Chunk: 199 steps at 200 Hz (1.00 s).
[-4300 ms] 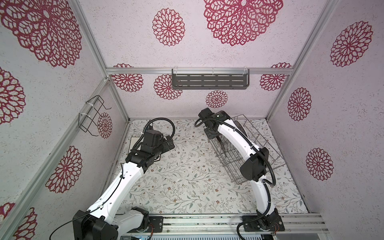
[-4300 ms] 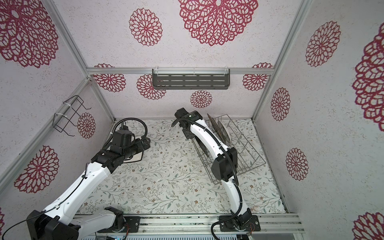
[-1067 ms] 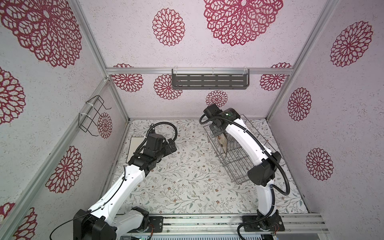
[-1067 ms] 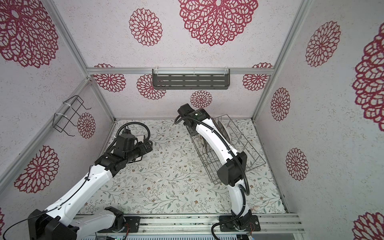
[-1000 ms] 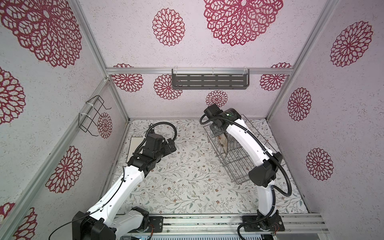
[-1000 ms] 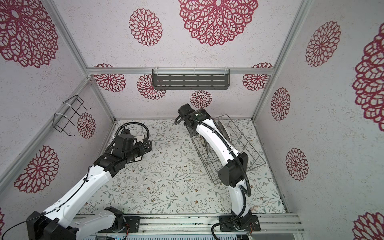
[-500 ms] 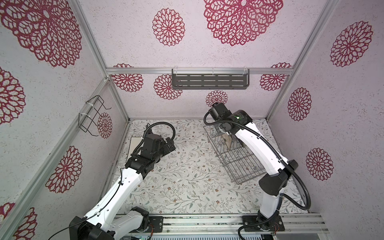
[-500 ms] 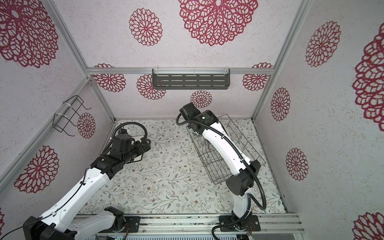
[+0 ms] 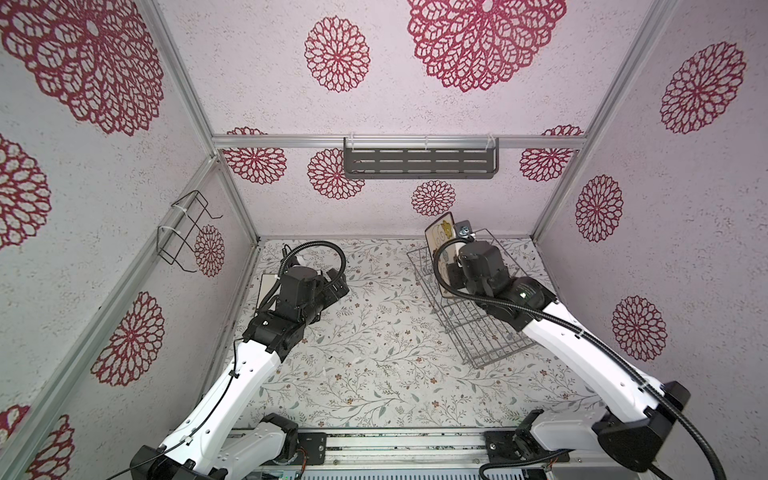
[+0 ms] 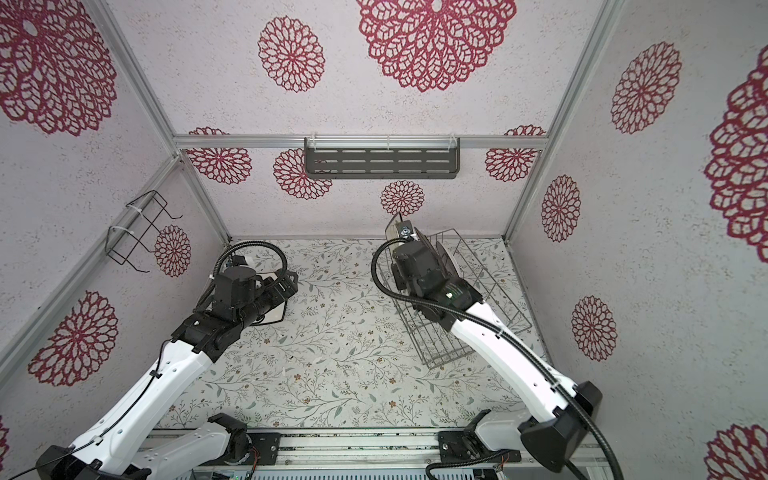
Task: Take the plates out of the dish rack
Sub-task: 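Grasp the flower-patterned plate with the right gripper and lift it from the rack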
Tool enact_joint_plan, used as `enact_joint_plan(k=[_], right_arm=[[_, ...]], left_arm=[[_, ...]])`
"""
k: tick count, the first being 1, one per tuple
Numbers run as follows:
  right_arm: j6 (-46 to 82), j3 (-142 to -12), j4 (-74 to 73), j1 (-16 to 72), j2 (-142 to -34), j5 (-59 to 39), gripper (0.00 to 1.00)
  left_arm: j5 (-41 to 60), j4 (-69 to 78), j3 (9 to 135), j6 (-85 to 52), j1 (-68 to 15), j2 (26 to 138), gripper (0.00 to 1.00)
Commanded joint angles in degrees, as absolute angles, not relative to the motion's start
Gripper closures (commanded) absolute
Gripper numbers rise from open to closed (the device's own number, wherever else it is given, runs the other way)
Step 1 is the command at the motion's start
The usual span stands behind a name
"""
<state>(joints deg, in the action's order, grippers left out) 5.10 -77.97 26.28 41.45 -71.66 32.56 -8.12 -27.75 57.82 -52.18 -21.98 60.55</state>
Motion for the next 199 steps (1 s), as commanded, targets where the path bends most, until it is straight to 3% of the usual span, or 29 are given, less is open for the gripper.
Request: enact_joint_plan(k=[1, 69, 138, 199], right_arm=[[9.39, -75.47, 0.12, 41.48, -64.06, 33.41, 1.0], [24.62, -56.58, -24.21, 41.46, -56.89, 32.24, 1.0], [45.23, -45.06, -47.93, 41.48, -59.01, 31.63, 1.0], [50.7, -41.52, -59.96, 41.74, -62.0, 33.1, 1.0]], left_arm=[[-7.43, -25.54, 59.59, -53.39, -21.98, 59.71, 0.0], [-4.12, -20.52, 57.3, -57.93, -21.63, 59.45, 0.01], [-0.26, -10.3, 50.89, -66.65, -20.31, 58.48, 0.01], [0.78, 2.84, 43.14, -76.53, -20.42, 57.35, 0.0]])
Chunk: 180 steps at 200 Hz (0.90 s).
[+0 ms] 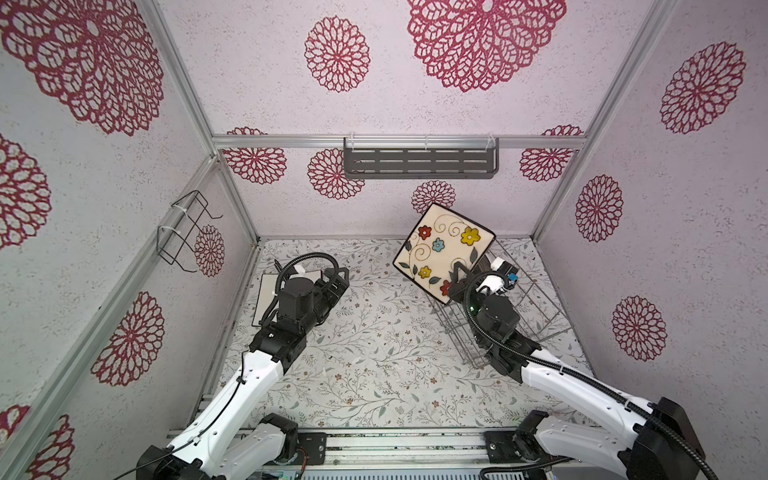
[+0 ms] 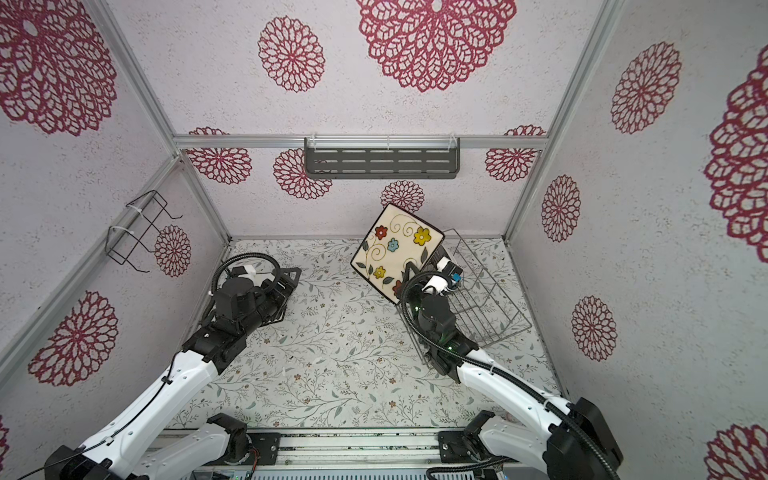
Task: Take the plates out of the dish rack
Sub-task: 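Bring the patterned plate toward the left gripper and grasp its edge with the left gripper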
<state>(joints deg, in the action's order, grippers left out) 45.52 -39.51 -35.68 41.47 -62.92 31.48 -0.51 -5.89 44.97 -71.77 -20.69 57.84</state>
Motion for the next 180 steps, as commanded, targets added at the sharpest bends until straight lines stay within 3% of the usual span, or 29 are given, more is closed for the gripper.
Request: enact_joint_plan(k=[1, 63, 180], right_arm=[[50.75, -41.5, -60.22, 41.74, -62.07, 33.07, 1.0], [56.66, -43.01, -63.79, 43.01, -67.47, 32.09, 1.0], [55.77, -44.12, -64.93, 48.98, -70.05, 36.18, 1.0]], left_arm=[[0.87, 3.0, 43.06, -76.54, -20.45, 57.37, 0.0], [-1.09, 15.09, 39.37, -79.37, -24.21, 59.55, 0.01], [0.48, 32.17, 43.65, -76.84, -32.26, 75.33, 0.06]])
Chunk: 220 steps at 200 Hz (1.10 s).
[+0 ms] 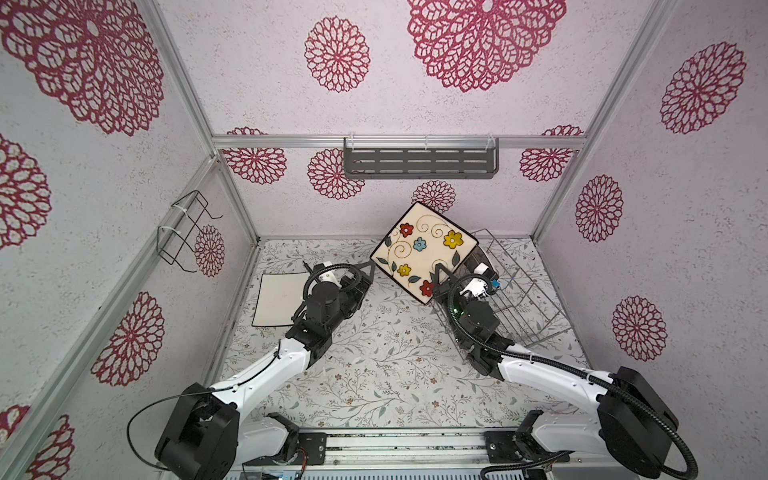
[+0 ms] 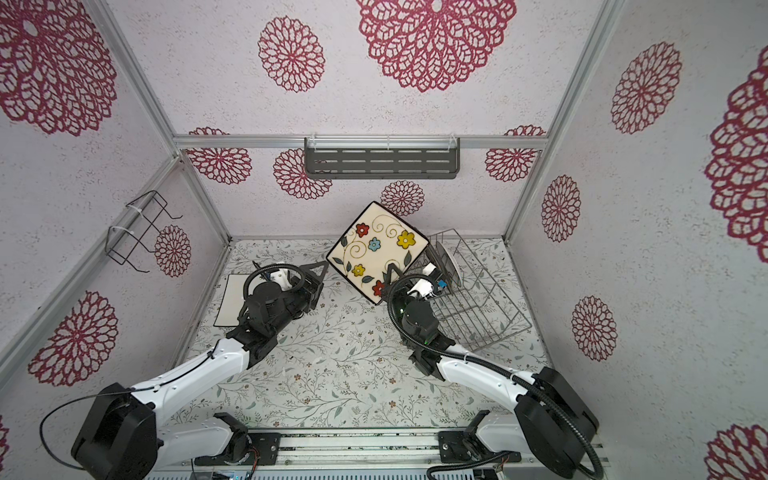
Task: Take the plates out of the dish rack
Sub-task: 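Bring the patterned plate toward the left gripper and grasp its edge with the left gripper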
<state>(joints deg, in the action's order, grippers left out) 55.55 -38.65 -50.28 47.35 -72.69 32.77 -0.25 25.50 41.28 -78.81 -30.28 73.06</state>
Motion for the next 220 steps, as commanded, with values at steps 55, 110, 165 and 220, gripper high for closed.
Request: enact_joint_plan(k=[55, 110, 165, 220], right_arm=[[55.79, -43.84, -67.41, 49.37, -70.58, 36.48, 1.0], [57.46, -43.86, -67.83, 49.32, -70.76, 36.33, 1.0], [57.81, -43.9, -69.7, 49.37, -71.37, 35.2, 1.0], [58.63, -43.59, -69.43, 49.37, -71.65, 34.42, 1.0]], left_arm=[[1.28, 39.49, 44.85, -76.52, -35.46, 79.87, 0.16], [2.13, 44.21, 45.5, -77.17, -36.89, 82.83, 0.31], [3.51, 48.25, 46.06, -79.1, -37.52, 85.87, 0.46], [3.26, 49.19, 45.7, -79.1, -37.62, 85.8, 0.65]])
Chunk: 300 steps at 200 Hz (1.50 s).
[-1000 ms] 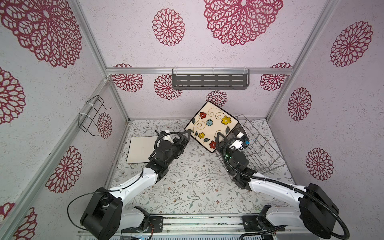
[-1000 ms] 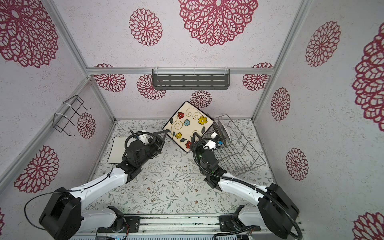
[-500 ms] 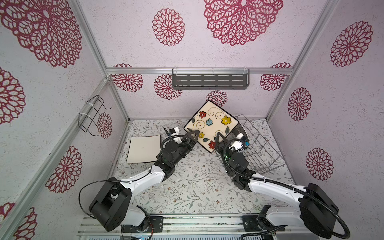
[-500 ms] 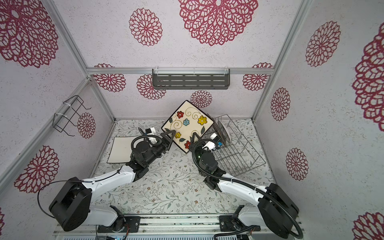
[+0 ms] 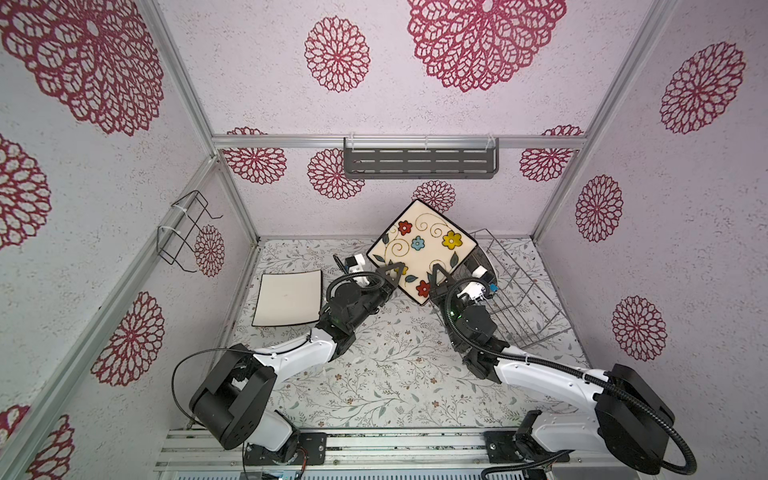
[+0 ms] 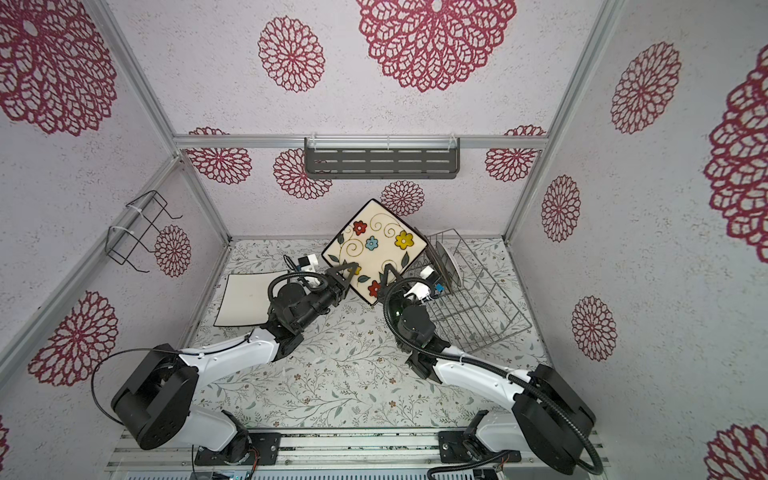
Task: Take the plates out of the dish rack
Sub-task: 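Bring the patterned plate toward the left gripper and grasp its edge with the left gripper, then open the right gripper and carry the plate toward the white plates with the left gripper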
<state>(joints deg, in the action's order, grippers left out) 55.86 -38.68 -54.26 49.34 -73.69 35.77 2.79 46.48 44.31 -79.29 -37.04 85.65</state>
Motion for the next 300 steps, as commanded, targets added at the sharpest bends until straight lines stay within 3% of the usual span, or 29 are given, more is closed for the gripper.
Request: enact_joint_plan(k=[1, 55, 89, 108, 130, 160, 221, 300], right_arm=[[58.62, -43.55, -69.43, 49.34, -71.64, 34.39, 1.0], [58.12, -44.01, -65.23, 49.31, -70.59, 33.75, 1.0], [57.58, -43.81, -61.7, 49.33, -69.2, 34.06, 1.0], [57.31, -44.0, -58.6, 49.3, -68.22, 34.45, 0.98], [57.3, -45.25, -50.68, 49.14, -66.46, 35.82, 0.72], [57.95, -46.16, -42.93, 48.74, -64.52, 37.62, 0.46], [63.28, -42.8, -40.75, 45.96, -62.13, 36.14, 0.32], [63.11, -42.32, -35.63, 44.69, -58.85, 35.3, 0.3]], left_arm=[[3.26, 49.2, 45.7, -79.1, -37.62, 85.79, 0.65], [3.17, 50.27, 45.62, -79.09, -37.62, 85.89, 0.9], [3.04, 50.44, 45.29, -78.99, -37.65, 85.54, 1.0], [2.88, 50.65, 45.09, -79.02, -37.47, 85.19, 1.0], [2.32, 50.29, 45.09, -79.19, -37.15, 84.47, 1.0], [2.26, 49.84, 45.19, -79.13, -36.74, 83.38, 1.0], [1.32, 50.93, 44.13, -80.01, -35.7, 81.06, 1.0], [-1.97, 44.32, 41.53, -77.73, -32.34, 73.26, 1.0]])
